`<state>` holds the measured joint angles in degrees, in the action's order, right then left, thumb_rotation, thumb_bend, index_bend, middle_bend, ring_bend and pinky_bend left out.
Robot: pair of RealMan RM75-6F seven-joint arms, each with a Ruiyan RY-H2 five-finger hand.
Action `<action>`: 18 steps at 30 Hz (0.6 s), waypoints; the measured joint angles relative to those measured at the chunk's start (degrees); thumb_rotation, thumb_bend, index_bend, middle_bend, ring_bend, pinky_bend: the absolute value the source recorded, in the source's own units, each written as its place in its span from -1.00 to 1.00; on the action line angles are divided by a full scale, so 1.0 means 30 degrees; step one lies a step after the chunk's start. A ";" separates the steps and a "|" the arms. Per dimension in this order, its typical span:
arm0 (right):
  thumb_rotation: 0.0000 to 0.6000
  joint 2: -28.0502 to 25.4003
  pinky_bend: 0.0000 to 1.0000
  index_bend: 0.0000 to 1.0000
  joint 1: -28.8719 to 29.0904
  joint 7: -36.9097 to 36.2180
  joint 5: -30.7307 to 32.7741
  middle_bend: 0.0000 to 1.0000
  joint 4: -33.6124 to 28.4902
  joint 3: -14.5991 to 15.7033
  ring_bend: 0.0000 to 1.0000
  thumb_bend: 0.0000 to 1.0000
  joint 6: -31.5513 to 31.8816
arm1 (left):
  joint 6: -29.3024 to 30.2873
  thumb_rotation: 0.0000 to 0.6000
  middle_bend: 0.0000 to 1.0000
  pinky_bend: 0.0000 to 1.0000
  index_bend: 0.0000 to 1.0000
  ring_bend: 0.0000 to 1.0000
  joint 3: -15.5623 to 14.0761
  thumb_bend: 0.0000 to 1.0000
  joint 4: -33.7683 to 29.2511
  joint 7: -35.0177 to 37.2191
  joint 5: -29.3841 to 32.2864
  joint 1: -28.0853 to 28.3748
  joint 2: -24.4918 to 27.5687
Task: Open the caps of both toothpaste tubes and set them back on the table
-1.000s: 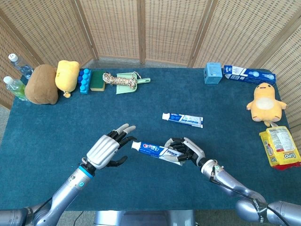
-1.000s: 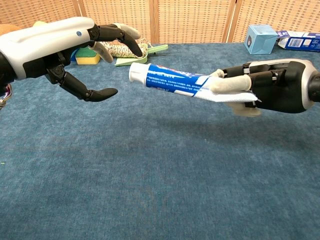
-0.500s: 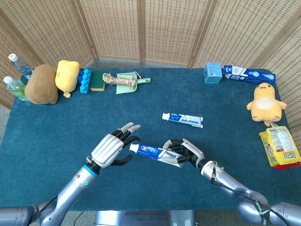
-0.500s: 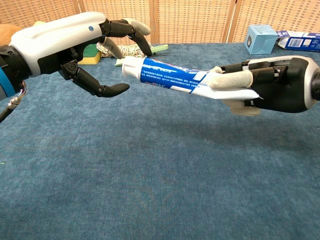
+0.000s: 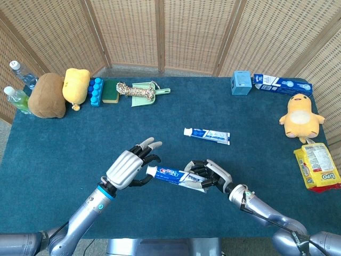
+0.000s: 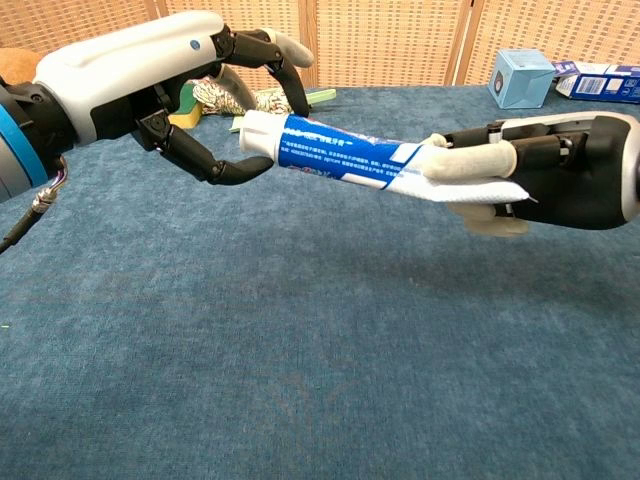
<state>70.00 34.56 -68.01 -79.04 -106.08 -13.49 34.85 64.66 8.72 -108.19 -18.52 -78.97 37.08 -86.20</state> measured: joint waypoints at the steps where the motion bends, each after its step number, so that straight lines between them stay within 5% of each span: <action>1: 1.00 -0.0026 0.74 0.78 0.0010 -0.0048 -0.0047 0.49 -0.0013 0.0046 0.51 0.28 0.0036 | 0.0052 1.00 -0.68 -0.50 -0.24 -0.84 0.0005 -0.37 0.0007 -0.0002 -0.0030 0.0000 -0.0023; 18: 1.00 -0.0282 0.74 0.78 0.0080 -0.0976 -0.0130 0.49 0.0299 0.0460 0.51 0.28 0.0418 | 0.0455 1.00 -0.59 -0.48 0.05 -0.79 -0.0055 -0.34 0.0182 0.0110 -0.0153 -0.0097 0.0066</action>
<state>69.16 34.80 -70.93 -79.43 -105.19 -12.11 36.11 66.02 8.55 -107.64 -18.19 -79.43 36.79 -86.00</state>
